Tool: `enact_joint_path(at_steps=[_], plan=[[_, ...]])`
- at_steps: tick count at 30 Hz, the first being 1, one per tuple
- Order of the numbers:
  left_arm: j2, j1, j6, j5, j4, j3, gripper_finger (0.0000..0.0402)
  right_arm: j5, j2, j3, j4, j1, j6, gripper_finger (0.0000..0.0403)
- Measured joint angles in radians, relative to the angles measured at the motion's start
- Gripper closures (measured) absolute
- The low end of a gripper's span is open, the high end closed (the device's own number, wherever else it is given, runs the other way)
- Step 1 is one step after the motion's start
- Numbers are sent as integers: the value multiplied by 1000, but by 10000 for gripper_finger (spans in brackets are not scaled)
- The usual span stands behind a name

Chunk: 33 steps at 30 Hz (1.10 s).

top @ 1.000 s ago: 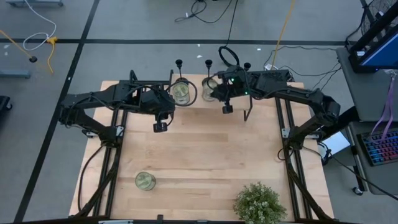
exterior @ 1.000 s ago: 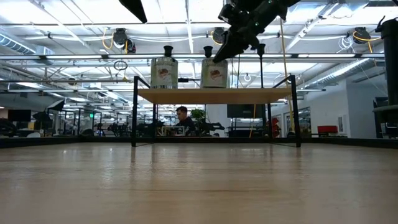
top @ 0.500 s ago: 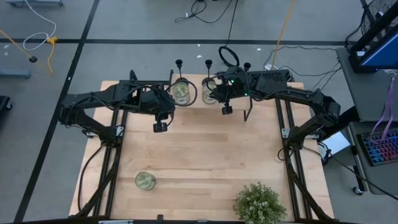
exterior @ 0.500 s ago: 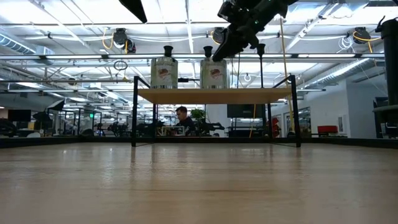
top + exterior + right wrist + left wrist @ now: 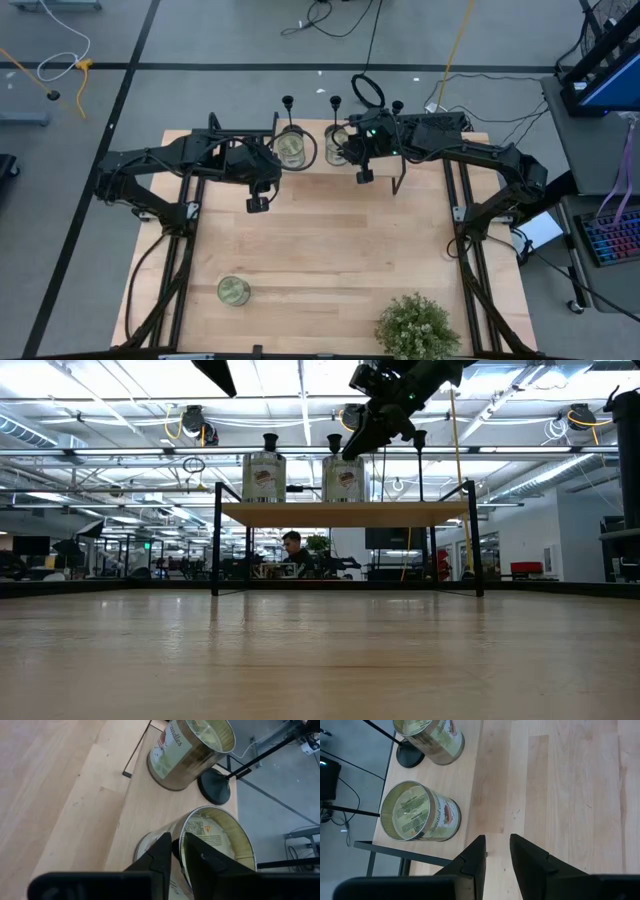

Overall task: Pick & Place candle stick holders
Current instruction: Put the right scented candle on the shelf, then put the scented candle on the shelf

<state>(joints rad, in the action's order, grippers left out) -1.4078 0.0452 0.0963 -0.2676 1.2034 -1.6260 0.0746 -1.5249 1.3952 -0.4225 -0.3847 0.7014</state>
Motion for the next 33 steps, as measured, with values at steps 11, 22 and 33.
enact_joint_path(at_steps=[11, 22, 33], plan=[[0, 0, 0, 0, 0, 0, 309, 0, 15, 1, 18, 19, 21, 367], [0, 0, -15, 0, 0, 0, 309, 2, 63, -1, 3, 53, -13, 367], [0, -87, -207, 6, 117, 14, 309, 62, 148, 0, -172, 261, -225, 322]])
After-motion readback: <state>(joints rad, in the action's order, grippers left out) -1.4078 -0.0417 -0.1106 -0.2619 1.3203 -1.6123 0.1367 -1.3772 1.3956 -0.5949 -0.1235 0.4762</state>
